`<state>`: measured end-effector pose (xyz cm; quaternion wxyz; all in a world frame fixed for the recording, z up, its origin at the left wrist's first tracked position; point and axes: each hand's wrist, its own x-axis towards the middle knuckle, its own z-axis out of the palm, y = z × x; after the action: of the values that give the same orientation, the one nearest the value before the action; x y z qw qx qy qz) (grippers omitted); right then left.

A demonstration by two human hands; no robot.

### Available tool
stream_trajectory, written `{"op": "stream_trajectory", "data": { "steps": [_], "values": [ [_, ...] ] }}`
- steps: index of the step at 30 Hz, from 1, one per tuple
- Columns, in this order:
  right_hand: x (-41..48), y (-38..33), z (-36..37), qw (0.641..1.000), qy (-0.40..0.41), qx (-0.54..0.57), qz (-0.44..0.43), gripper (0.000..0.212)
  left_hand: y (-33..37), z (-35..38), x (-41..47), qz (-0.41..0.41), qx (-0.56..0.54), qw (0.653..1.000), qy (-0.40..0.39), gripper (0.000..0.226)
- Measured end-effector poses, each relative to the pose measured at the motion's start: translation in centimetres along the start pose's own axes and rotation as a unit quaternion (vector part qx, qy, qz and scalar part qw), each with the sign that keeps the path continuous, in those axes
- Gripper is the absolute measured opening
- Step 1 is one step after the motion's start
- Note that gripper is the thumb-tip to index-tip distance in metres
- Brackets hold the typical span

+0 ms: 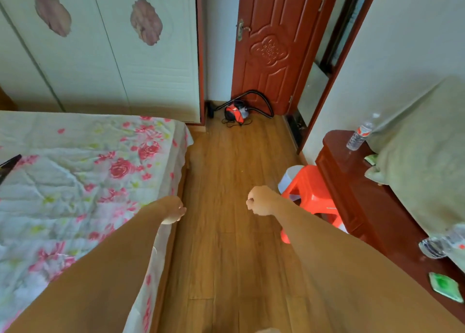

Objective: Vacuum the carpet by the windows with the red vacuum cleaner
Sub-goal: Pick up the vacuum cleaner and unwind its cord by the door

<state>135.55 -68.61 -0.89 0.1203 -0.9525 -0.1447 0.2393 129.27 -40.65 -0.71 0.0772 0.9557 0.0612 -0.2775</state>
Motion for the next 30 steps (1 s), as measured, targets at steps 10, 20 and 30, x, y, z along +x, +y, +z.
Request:
{"op": "stream_trajectory", "data": {
  "steps": [10,20,30],
  "values": [
    [20.8,6.8,-8.0,1.0,-0.008,0.005,0.009,0.032,1.4,-9.4,18.7,0.0,-0.006,1.0,-0.024,0.03],
    [41.2,12.4,-23.3,1.0,0.006,-0.008,-0.001,0.031,7.4,-25.4,38.2,-0.012,-0.041,0.998,0.043,0.032],
    [63.9,14.4,-33.0,1.0,-0.01,-0.019,-0.003,0.03,6.0,-35.0,62.3,-0.005,0.055,0.998,0.018,0.035]
  ]
}}
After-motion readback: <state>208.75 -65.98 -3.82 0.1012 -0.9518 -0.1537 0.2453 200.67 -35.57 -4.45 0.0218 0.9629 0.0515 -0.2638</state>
